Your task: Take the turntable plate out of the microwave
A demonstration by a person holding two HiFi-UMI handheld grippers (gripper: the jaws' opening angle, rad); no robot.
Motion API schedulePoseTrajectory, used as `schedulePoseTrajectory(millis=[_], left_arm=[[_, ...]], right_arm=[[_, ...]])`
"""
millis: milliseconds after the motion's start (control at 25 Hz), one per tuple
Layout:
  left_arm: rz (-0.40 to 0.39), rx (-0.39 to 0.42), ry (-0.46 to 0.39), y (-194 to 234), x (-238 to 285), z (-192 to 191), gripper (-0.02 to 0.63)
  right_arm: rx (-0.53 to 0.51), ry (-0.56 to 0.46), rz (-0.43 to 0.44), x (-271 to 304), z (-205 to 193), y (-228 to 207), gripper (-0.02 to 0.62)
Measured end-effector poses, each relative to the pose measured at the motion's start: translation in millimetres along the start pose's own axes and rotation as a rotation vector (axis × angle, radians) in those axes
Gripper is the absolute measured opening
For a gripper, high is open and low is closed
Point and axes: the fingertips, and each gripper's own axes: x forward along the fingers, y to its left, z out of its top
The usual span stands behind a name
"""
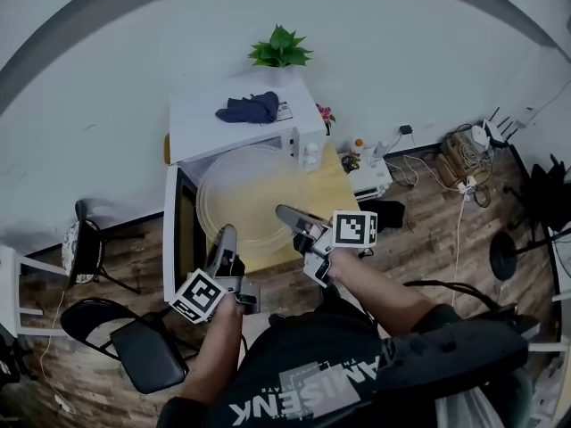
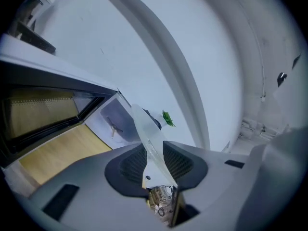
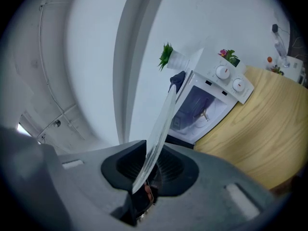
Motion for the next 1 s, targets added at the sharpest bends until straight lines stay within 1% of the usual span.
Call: schedulePoseTrajectory(millis=[80, 160, 240, 360, 480, 520, 840, 1000], left_arm=[[0.009, 0.013, -0.014, -6.9, -1.0, 5.7, 0.104], [0.024, 0.034, -0.028, -14.6, -2.6, 10.3, 0.104], [0.032, 0.078, -0.041, -23.7, -4.1, 16.2, 0.104], [0.042, 0.098, -0.055, -33.8, -2.9, 19.1, 0.104], [0.051, 0.045, -0.085, -39.0, 2.0, 16.0, 0.103], [0.058, 0.039, -0.093, -39.7, 2.5, 14.9, 0.101], [0.092, 0.031, -0.107, -44.0, 8.8, 7.4, 0.1], [0.105, 0.028, -0.112, -43.7, 13.4, 6.2, 0.1]], right_arm=[[0.017, 0.01, 0.06, 5.6, 3.2, 11.9, 0.069], [0.016, 0.024, 0.086, 6.4, 8.3, 18.6, 0.069], [0.009, 0.029, 0.11, 5.5, 15.1, 25.8, 0.071], [0.014, 0.043, 0.135, 4.7, 22.5, 31.1, 0.069], [0.036, 0.06, 0.145, 5.0, 28.7, 29.1, 0.071], [0.041, 0.065, 0.148, 4.6, 29.6, 28.0, 0.071], [0.04, 0.104, 0.153, 0.2, 37.1, 22.7, 0.072], [0.048, 0.105, 0.147, -1.0, 40.0, 18.2, 0.072]])
